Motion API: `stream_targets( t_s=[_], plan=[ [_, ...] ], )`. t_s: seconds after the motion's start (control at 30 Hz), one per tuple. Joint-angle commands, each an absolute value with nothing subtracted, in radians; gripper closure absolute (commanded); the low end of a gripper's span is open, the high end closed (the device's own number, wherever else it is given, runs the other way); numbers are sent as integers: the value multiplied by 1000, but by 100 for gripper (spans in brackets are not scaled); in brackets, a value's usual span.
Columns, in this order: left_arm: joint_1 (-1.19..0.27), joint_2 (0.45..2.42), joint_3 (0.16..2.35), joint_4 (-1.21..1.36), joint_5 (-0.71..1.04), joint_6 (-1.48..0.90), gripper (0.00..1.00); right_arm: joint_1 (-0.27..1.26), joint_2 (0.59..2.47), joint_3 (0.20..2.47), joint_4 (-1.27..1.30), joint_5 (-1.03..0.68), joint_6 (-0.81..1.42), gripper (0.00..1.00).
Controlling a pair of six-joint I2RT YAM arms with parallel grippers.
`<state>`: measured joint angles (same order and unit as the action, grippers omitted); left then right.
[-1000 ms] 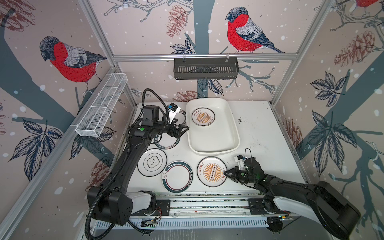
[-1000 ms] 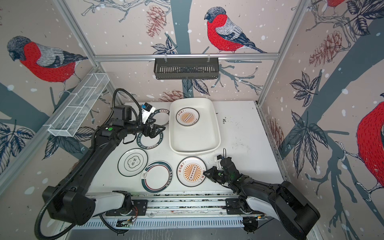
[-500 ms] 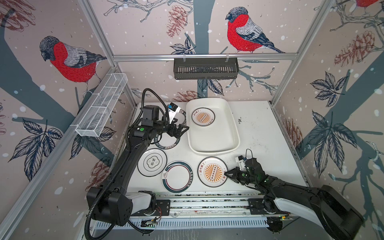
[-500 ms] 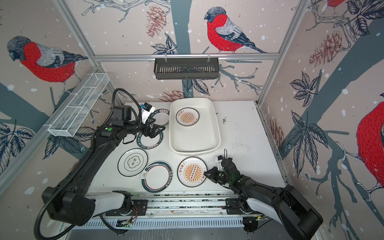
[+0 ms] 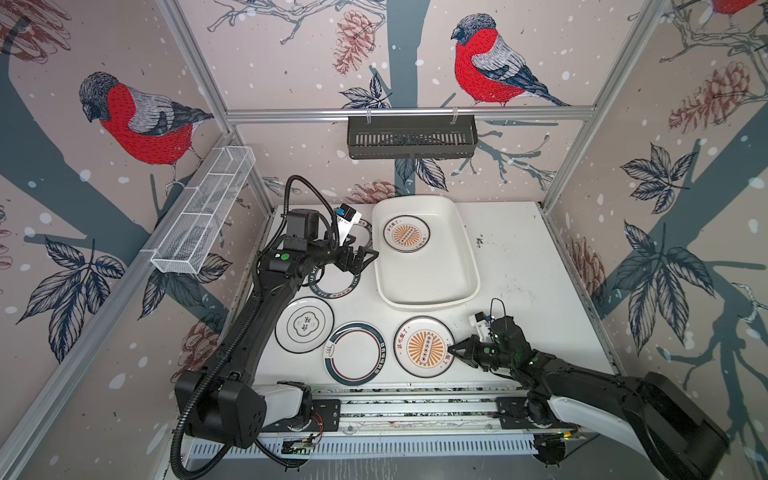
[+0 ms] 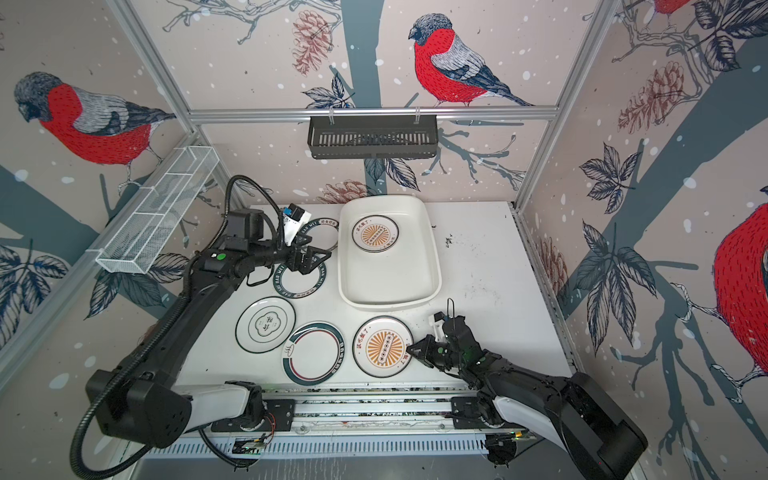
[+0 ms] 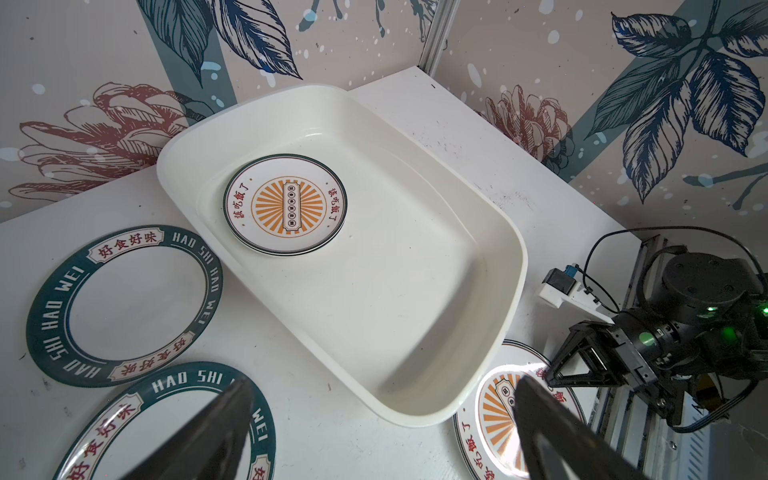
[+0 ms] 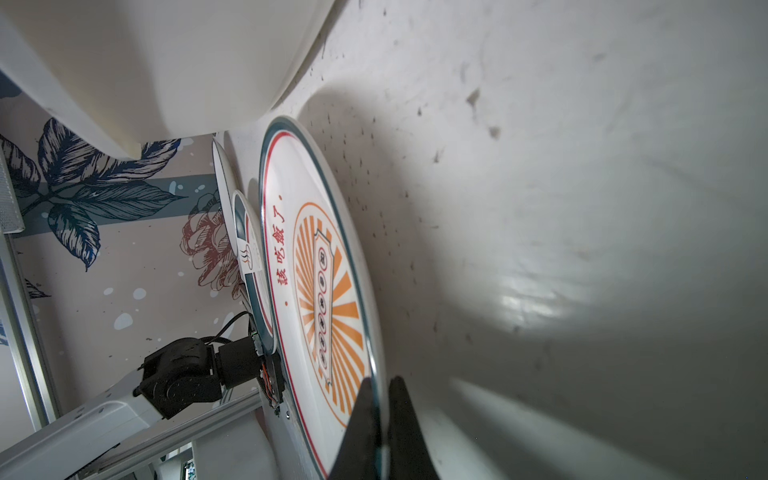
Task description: Place the plates into the plastic bin on the countertop
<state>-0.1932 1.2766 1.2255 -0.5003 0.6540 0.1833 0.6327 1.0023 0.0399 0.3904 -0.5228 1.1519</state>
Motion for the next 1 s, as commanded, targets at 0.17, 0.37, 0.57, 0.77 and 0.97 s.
stream_targets(
  t_s=[0.17,0.37,0.57,0.77,0.97],
  plan=[
    [-195,1281,1244,-492,673,186,3,620,956,54,355,-555,1138,99],
    [-194,1293,1256,-505,669,192,3,614,978,64,353,-570,1125,99],
    [-195,1290,1263,-506,665,192,3,614,986,81,335,-584,1108,99],
    [-194,1293,1269,-506,664,190,3,613,985,89,323,-600,1102,99],
    [-195,1298,1278,-508,663,184,3,614,976,115,256,-629,1063,99]
  ],
)
